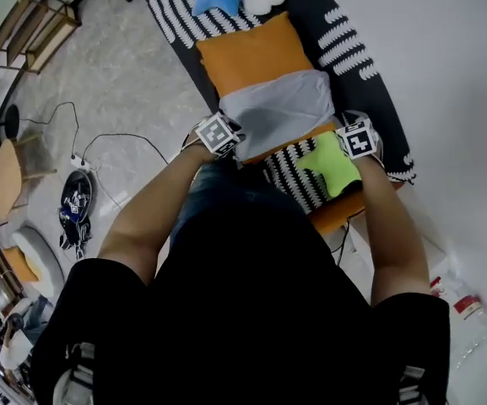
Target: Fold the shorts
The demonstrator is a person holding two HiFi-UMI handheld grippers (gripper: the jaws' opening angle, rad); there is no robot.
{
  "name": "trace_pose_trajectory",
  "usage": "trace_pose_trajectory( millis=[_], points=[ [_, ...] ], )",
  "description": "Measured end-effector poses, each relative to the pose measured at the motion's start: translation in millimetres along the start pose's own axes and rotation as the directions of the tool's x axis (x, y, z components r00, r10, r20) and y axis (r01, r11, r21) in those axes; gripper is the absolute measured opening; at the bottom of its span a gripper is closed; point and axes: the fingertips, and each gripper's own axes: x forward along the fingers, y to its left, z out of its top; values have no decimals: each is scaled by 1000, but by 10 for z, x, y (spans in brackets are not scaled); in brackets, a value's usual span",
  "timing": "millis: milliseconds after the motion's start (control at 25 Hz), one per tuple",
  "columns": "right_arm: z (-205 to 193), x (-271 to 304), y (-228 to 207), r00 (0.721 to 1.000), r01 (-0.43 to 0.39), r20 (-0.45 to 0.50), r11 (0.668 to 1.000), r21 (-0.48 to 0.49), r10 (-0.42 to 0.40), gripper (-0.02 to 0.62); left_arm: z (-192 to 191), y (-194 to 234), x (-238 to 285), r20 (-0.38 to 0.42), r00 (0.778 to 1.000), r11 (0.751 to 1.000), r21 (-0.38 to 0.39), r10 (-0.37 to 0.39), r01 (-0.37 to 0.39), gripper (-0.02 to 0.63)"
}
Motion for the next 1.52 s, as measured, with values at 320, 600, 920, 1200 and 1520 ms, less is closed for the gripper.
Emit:
trace_pose_trajectory(
  millis=[320, 600, 920, 1200, 1520],
  points=[
    [336, -767, -389, 973, 103, 165, 946, 307, -159, 103, 892, 96, -673, 111, 990, 996, 12, 84, -86, 121],
    [530, -1286, -540, 937, 113, 257, 901, 420, -237, 103, 1529, 103, -1146, 193, 975, 990, 67, 107, -122, 121],
    [584, -1698, -724, 891, 158, 291, 839, 520, -348, 103, 2053, 158, -1331, 205, 973, 982, 132, 110, -139, 121],
    [545, -1876, -719, 866, 197, 251, 756, 624, -433, 103, 2549, 212, -1411, 274, 959, 976, 182, 64, -118, 121],
    [765, -2143, -694, 817, 269, 206, 672, 690, -538, 100, 2957, 393, -1596, 303, 953, 965, 257, -28, -53, 120]
  ],
)
